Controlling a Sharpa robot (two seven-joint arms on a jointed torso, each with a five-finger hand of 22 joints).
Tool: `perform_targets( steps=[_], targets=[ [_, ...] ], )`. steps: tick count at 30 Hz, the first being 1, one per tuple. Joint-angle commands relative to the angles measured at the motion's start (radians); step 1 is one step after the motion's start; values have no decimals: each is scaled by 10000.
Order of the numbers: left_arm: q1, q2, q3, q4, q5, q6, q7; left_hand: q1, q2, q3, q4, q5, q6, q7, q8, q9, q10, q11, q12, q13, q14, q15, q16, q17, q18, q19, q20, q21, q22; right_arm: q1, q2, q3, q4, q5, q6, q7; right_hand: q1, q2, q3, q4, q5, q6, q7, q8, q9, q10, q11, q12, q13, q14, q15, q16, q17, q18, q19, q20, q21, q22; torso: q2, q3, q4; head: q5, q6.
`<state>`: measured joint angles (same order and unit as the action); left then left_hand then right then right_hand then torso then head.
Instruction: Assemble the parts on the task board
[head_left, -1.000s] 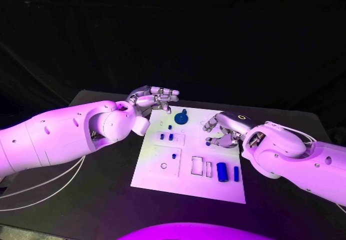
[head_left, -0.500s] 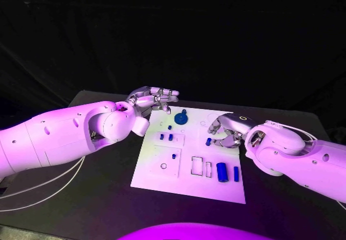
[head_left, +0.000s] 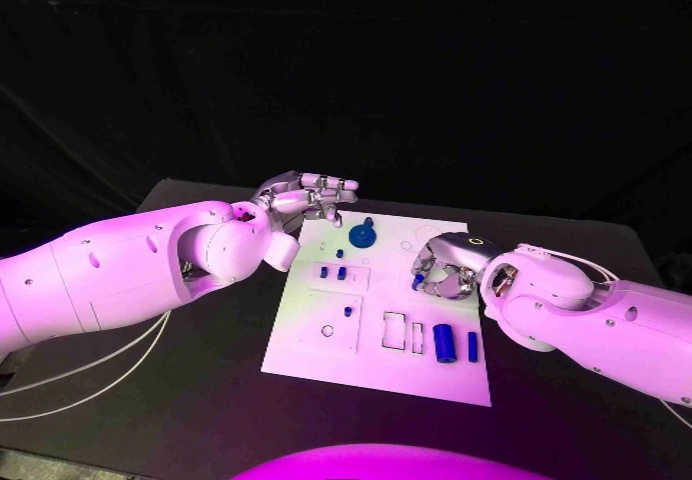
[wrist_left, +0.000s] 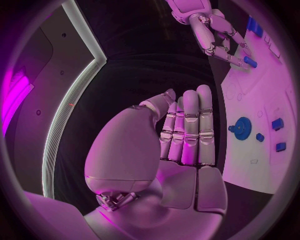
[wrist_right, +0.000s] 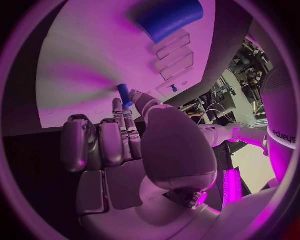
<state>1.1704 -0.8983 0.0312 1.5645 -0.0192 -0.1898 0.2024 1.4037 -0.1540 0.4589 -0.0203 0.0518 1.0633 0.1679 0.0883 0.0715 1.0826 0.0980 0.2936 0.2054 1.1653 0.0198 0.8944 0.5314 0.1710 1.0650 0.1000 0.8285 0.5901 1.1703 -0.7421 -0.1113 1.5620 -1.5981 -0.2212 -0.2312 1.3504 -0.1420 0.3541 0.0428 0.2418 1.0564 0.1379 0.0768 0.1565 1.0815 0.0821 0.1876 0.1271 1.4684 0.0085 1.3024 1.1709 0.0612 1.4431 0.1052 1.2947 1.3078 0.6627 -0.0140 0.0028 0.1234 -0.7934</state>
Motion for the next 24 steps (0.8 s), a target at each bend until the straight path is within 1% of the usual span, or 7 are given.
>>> perform_targets(
  steps=[1,6,11,17,21,24],
  targets=[
    [9,15,6,23,-17,150,40,18,96,-43,-16,-7,-40,40,-35,-10,-73,16,56,1,-62,-12,-40,-11,139,52,42,-34,-12,-27,83,-5,-89,-79,157,21,25,167,97,8,-59,106,-7,74,19,166,-13,91,18,275,-90,86,45,-31,92,3,106,1444,0,1,-1,2,-5],
    [10,18,6,23,-17,158,37,18,96,-43,-16,-7,-40,40,-35,-10,-73,16,56,1,-62,-12,-40,-11,139,52,42,-34,-12,-55,212,-12,-251,-101,158,4,111,301,235,-25,-84,348,-71,164,60,492,-107,202,46,302,-165,151,112,-70,187,-59,294,1542,-1,4,1,-3,-15],
    [10,19,6,21,-17,158,31,18,96,-43,-16,-7,-40,40,-35,-10,-73,16,56,1,-62,-12,-40,-11,139,52,42,-34,-12,-69,285,-21,-391,-195,171,-39,236,410,350,-113,-271,551,-124,244,102,711,-180,254,73,313,-226,187,146,-92,236,-117,393,1599,-4,2,-5,-3,-25],
    [10,22,6,19,-17,156,23,18,96,-43,-16,-7,-40,40,-35,-10,-73,16,56,1,-62,-12,-40,-11,139,52,42,-34,-12,-85,352,-28,-496,-287,80,-86,312,463,426,-185,-391,659,-146,285,129,823,-214,269,91,321,-255,215,176,-106,266,-149,457,1637,-6,3,-9,-7,-32],
    [10,27,6,16,-17,162,15,18,96,-43,-16,-7,-40,40,-35,-10,-73,16,56,1,-62,-12,-40,-11,139,52,42,-34,-12,-92,325,-30,-427,-390,-228,-110,368,502,477,-240,-399,752,-165,326,155,921,-244,292,112,325,-280,228,188,-118,291,-171,510,1667,-9,1,-1,-11,-33],
    [10,27,6,10,-17,156,11,18,96,-43,-16,-7,-40,40,-35,-10,-73,16,56,1,-62,-12,-40,-11,139,52,42,-34,-12,-93,204,-27,-246,-421,-529,-101,403,514,511,-280,-385,794,-167,343,168,970,-258,298,123,329,-292,243,204,-131,318,-184,569,1697,-13,4,-3,-18,-26]
  ],
)
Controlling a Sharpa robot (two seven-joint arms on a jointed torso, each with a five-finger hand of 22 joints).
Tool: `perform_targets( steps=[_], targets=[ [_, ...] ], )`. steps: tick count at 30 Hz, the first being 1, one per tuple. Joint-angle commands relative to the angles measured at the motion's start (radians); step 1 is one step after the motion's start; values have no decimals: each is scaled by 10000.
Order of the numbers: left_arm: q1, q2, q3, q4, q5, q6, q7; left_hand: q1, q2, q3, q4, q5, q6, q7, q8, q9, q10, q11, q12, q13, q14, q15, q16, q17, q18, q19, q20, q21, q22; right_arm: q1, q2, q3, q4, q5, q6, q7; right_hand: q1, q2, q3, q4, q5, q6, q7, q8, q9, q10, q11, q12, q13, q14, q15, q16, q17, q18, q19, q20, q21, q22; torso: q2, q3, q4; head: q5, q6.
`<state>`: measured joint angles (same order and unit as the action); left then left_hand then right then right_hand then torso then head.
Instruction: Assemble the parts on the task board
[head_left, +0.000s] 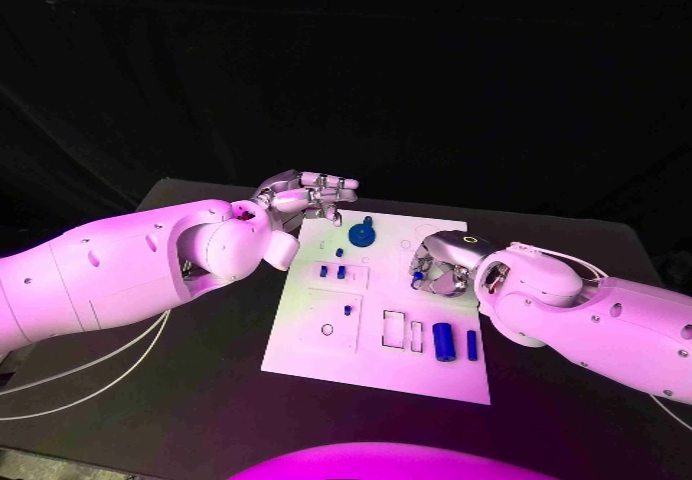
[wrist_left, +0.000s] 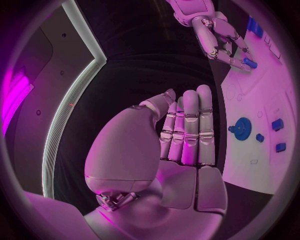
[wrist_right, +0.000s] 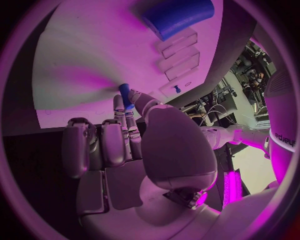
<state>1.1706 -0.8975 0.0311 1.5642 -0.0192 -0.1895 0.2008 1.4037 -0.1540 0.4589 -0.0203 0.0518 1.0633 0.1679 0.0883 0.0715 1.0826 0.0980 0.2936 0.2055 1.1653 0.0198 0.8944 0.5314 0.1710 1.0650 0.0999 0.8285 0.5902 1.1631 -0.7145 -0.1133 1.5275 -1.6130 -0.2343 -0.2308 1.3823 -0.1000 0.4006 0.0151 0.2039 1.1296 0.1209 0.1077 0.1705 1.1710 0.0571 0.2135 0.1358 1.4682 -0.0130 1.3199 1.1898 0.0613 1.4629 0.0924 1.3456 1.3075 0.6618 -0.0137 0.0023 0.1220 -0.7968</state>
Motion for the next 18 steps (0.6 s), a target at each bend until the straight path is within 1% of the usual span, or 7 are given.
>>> perform_targets(
  steps=[1,5,7,10,14,16,18],
  targets=[
    [8,18,6,9,-17,149,26,18,96,-43,-16,-7,-40,40,-35,-10,-72,16,56,1,-62,-12,-40,-12,139,52,42,-35,-13,-17,-130,0,185,-264,-497,-99,93,95,54,-15,2,75,5,39,32,90,-11,42,39,331,-80,69,16,-133,124,-60,69,1705,-3,1,-5,4,11],
    [8,17,6,-5,-17,143,26,18,96,-43,-16,-7,-40,40,-35,-10,-72,16,56,1,-62,-12,-40,-12,139,52,42,-35,-13,45,-385,49,575,-187,-872,-72,114,88,71,-43,21,90,7,44,38,111,-15,40,44,330,-86,69,13,-138,134,-67,91,1717,-9,-4,-9,-3,27],
    [8,20,5,-18,-17,143,27,18,96,-43,-16,-7,-40,40,-35,-10,-72,16,56,1,-62,-12,-40,-12,139,52,42,-35,-13,120,-530,83,815,-130,-1119,-35,124,71,83,-69,54,95,14,42,41,123,-14,32,47,332,-87,75,20,-140,137,-72,96,1722,-10,-2,-16,-7,42],
    [8,26,5,-39,-17,140,31,18,96,-43,-16,-7,-40,40,-35,-10,-72,16,56,1,-62,-12,-40,-12,139,52,42,-35,-13,234,-703,127,1157,-38,-1355,11,129,59,92,-85,84,99,18,41,43,129,-11,24,49,333,-88,81,26,-143,141,-75,107,1729,-9,-2,-18,-16,61],
    [8,43,5,-58,-17,144,33,12,114,-60,-25,-5,-53,42,-34,-9,-101,19,87,-2,-63,-6,-53,-45,139,64,48,-68,-37,318,-834,172,1597,74,-1501,53,131,49,96,-95,99,100,22,39,44,131,-10,18,49,334,-88,85,31,-143,143,-76,110,1732,-3,-1,-9,-21,74],
    [7,54,5,-62,-16,149,34,12,114,-60,-25,-5,-53,42,-34,-9,-101,19,87,-2,-63,-6,-53,-45,139,64,48,-68,-37,336,-825,184,1785,161,-1516,83,131,46,96,-97,101,100,23,39,45,132,-9,18,49,335,-88,88,36,-144,145,-76,114,1734,-1,0,1,-20,77],
    [7,60,5,-62,-16,156,34,12,114,-60,-25,-5,-53,42,-34,-9,-101,19,87,-2,-63,-6,-53,-45,139,64,48,-68,-37,333,-758,190,1920,255,-1499,118,132,43,98,-101,107,101,26,39,45,135,-9,17,50,334,-88,86,32,-142,141,-77,106,1731,1,-1,-4,-7,78]
  ],
)
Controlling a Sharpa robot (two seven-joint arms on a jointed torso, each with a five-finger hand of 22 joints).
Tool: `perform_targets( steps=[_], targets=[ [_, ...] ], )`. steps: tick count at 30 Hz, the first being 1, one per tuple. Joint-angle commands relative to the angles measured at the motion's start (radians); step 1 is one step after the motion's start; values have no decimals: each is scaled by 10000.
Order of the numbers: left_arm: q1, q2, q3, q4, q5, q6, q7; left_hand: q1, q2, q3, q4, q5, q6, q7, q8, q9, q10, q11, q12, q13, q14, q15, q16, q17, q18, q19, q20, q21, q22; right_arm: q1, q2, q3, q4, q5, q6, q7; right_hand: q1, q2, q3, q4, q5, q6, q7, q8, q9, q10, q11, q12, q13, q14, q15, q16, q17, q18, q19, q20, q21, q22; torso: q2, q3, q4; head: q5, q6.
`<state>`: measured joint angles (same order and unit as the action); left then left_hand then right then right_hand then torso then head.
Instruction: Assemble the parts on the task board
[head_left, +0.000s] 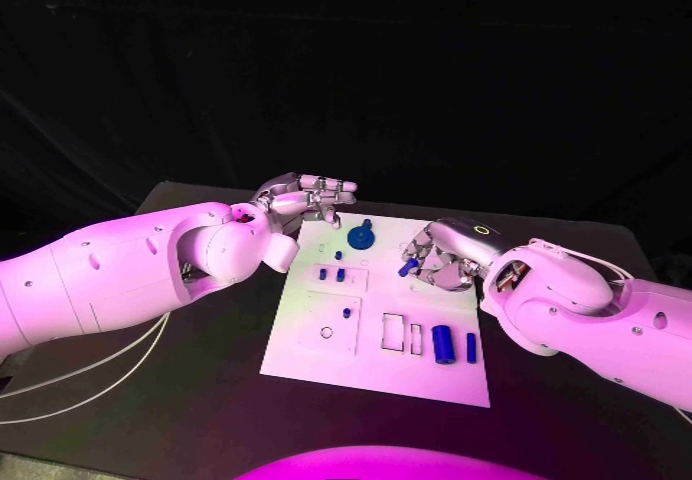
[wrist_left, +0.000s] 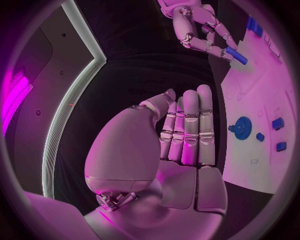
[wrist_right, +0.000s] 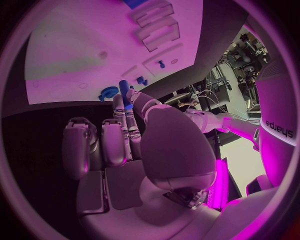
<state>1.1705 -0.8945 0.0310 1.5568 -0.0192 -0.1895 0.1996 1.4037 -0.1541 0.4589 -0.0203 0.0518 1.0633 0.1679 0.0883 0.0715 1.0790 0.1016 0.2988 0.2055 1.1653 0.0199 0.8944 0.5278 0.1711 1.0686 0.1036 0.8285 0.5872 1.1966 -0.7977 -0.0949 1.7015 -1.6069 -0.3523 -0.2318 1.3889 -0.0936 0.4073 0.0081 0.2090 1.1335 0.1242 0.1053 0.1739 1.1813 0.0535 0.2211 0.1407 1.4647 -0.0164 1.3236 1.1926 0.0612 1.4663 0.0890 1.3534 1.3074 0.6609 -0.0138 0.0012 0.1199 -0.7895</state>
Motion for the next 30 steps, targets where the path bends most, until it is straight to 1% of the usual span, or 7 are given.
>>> perform_targets(
  steps=[1,3,8,11,15,19,30],
  targets=[
    [8,34,6,12,-15,159,47,12,114,-60,-25,-5,-54,42,-34,-10,-65,-17,35,-2,-63,-6,-53,-8,138,27,11,-68,-7,-18,139,6,240,247,-306,150,66,-21,31,-31,57,62,-8,63,12,32,27,-59,1,370,-53,48,3,-142,107,-42,27,1732,10,-1,3,24,-3],
    [7,43,6,10,-14,162,48,12,114,-60,-25,-5,-54,42,-34,-10,-65,-17,35,-2,-63,-6,-53,-8,138,27,11,-68,-7,-79,308,5,346,340,-263,194,67,-24,33,-35,63,62,-4,62,12,34,28,-61,2,369,-53,46,0,-141,105,-43,24,1731,12,-5,-5,48,-4],
    [7,67,6,-1,-10,170,54,12,114,-60,-25,-5,-54,42,-34,-10,-65,-17,35,-2,-63,-6,-53,-8,138,27,11,-68,-7,-292,782,-21,481,455,-142,299,67,-25,35,-37,67,64,-1,62,13,36,29,-62,2,366,-53,35,-18,-136,94,-43,-2,1721,5,-3,13,128,-35],
    [7,93,5,-12,-2,167,72,12,115,-61,-25,-5,-54,42,-34,-10,-66,-17,36,-2,-63,-6,-53,-10,138,28,12,-69,-8,-505,1197,-49,456,470,-71,378,66,-24,37,-37,73,65,2,62,13,38,31,-64,2,365,-53,32,-24,-131,84,-43,-26,1712,8,-5,20,168,-49],
    [7,120,3,-27,12,152,95,10,121,-62,-25,-6,-55,44,-33,-9,-70,-16,41,-3,-62,-6,-55,-15,138,30,12,-74,-12,-796,1692,-89,327,460,3,474,65,-21,41,-38,81,66,7,62,14,39,34,-66,2,363,-52,26,-33,-127,76,-44,-43,1705,6,-16,31,220,-59],
    [8,123,2,-42,19,124,117,10,121,-62,-25,-6,-55,44,-33,-9,-70,-16,41,-3,-62,-6,-55,-15,138,30,12,-74,-12,-1003,2037,-126,137,454,85,540,64,-16,48,-40,93,66,12,60,14,40,37,-70,3,361,-50,20,-44,-123,68,-44,-61,1698,22,-15,13,269,-73],
    [10,93,1,-87,26,59,167,10,121,-62,-25,-6,-55,44,-33,-9,-70,-16,41,-3,-62,-6,-55,-15,138,30,12,-74,-12,-1292,2578,-225,-528,301,349,509,59,-11,54,-39,107,64,19,57,15,39,43,-77,3,358,-47,13,-55,-118,58,-44,-84,1690,17,-7,17,362,-152]
  ],
)
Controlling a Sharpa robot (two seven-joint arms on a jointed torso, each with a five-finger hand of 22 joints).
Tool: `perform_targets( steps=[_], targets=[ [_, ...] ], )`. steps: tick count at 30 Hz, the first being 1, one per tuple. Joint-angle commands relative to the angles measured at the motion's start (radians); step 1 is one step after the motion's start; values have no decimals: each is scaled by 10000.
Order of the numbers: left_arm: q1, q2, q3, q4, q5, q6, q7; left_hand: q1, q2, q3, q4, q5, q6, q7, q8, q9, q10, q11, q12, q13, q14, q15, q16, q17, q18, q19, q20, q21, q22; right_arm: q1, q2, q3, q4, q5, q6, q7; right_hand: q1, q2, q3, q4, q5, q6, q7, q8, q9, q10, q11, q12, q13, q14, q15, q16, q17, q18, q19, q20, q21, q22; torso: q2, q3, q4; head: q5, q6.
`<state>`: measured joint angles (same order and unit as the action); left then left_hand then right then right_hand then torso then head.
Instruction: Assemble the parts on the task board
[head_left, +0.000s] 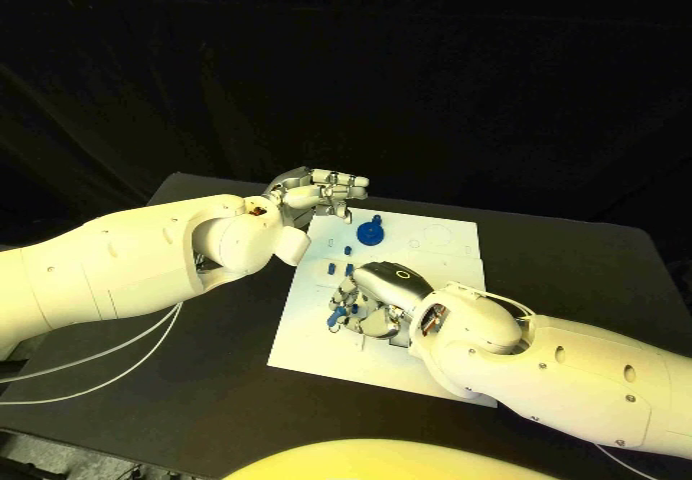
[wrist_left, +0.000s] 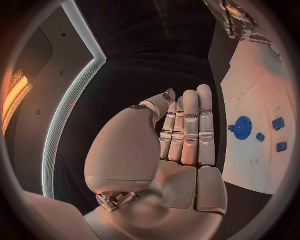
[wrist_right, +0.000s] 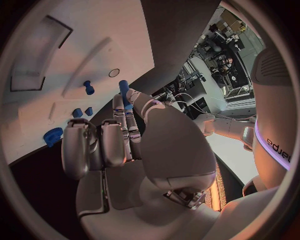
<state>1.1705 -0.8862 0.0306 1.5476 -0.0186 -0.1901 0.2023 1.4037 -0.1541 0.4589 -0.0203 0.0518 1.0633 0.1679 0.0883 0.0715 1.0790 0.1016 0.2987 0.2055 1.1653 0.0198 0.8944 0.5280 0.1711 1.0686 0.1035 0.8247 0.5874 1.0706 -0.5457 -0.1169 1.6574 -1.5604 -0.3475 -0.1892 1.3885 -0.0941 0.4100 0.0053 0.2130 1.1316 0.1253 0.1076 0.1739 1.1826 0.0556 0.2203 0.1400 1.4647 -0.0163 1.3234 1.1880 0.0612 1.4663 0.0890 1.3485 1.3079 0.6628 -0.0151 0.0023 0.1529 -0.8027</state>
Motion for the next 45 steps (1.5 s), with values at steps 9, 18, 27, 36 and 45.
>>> perform_targets(
  steps=[9,18,27,36,45],
  targets=[
    [11,5,6,-6,21,68,151,10,121,-62,-25,-6,-55,43,-33,-9,-70,-15,41,-3,-63,-6,-54,-17,138,30,12,-36,-13,-111,251,-33,-324,-467,562,-194,50,-7,26,-7,73,84,12,33,16,28,25,-73,10,356,-46,10,-17,-116,55,-44,-43,1681,0,14,-4,52,-54],
    [11,1,6,-11,22,85,137,10,121,-62,-25,-6,-55,43,-33,-9,-70,-15,41,-3,-63,-6,-54,-17,138,30,12,-36,-13,-123,275,-37,-409,-857,709,-541,25,-5,25,2,84,86,18,31,18,33,31,-80,12,358,-40,16,-8,-121,63,-43,-25,1691,0,17,-3,59,-65],
    [11,2,6,-11,22,103,122,-3,133,-73,-21,-6,-52,40,-27,-7,-71,-17,62,-2,-60,-4,-57,-30,137,37,15,-50,-24,-124,334,-38,-495,-956,999,-662,0,-10,19,9,89,88,19,30,20,40,34,-85,14,353,-37,1,-33,-114,48,-41,-59,1678,3,14,7,51,-75],
    [12,10,6,-10,22,106,107,-3,133,-73,-21,-6,-52,40,-27,-7,-71,-17,62,-2,-60,-4,-57,-30,137,37,15,-50,-24,-125,570,-73,-557,-964,1144,-608,-74,-42,-8,28,90,79,18,17,22,40,40,-110,18,349,-30,-5,-44,-112,42,-36,-73,1678,2,9,8,70,-84],
    [13,18,6,0,22,117,84,-3,133,-73,-21,-6,-52,40,-27,-7,-71,-17,62,-2,-60,-4,-57,-30,137,37,15,-50,-24,-133,742,-126,-640,-884,1132,-582,-377,-223,-32,129,96,-514,203,-367,-122,-424,225,-457,-83,334,115,-24,-94,-96,-11,54,-193,1652,-8,2,1,83,-96]
  ],
)
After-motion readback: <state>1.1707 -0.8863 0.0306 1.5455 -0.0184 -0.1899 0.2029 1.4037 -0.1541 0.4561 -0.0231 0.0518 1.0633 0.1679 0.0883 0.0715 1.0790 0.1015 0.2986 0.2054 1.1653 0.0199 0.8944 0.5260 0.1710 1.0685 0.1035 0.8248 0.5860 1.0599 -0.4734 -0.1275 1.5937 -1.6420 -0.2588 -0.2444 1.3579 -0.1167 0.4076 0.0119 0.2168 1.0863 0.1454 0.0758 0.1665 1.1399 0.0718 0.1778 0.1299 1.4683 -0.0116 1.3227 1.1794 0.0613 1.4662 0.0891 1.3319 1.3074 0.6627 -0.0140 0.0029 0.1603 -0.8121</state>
